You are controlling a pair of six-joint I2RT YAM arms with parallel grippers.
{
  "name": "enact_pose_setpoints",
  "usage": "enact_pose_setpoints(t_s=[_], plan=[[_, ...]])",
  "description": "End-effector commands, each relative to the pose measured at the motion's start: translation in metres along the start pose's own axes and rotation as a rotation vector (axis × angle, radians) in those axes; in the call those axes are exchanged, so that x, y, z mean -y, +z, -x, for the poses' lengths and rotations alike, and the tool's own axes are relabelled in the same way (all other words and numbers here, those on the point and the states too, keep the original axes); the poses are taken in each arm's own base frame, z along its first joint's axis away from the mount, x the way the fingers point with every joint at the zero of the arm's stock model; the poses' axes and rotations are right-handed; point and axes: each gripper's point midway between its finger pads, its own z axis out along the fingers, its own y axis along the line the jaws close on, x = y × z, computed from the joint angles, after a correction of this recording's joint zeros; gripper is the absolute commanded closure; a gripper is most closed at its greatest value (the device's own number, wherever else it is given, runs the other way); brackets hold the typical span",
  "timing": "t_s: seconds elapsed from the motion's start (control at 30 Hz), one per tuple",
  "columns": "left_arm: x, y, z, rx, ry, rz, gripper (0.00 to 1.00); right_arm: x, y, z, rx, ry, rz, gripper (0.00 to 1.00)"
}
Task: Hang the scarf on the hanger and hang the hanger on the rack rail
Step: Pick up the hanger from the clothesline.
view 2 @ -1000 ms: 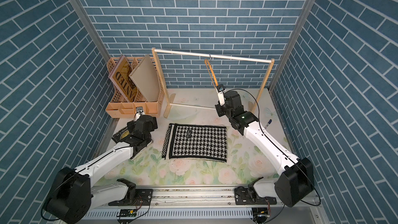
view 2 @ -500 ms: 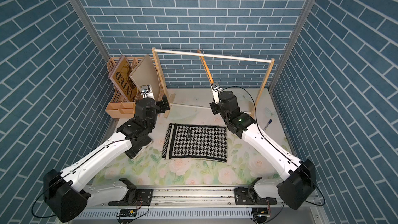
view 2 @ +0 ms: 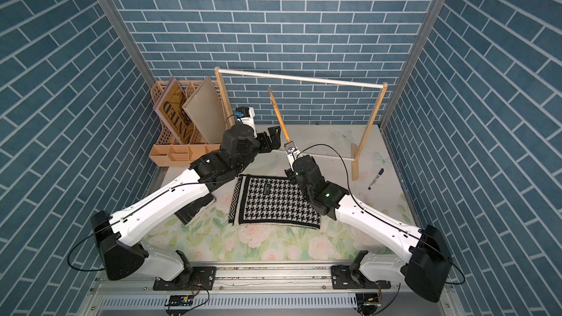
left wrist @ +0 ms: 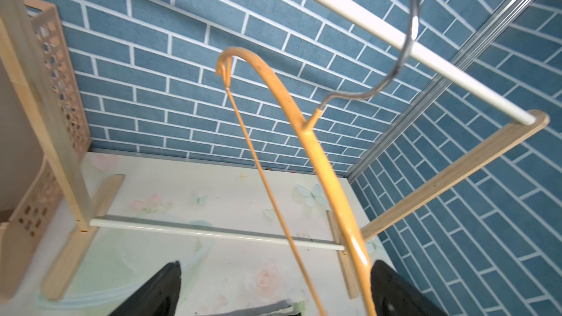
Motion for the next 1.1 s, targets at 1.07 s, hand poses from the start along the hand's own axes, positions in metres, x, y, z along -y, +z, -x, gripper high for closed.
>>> enact_pose_setpoints(t_s=[1.07], plan=[[-0.006, 0.042, 0.010, 0.153, -0.267, 0.236, 0.16, -0.033, 0.022, -0.014, 0.059, 0.092, -0.087, 1.00]])
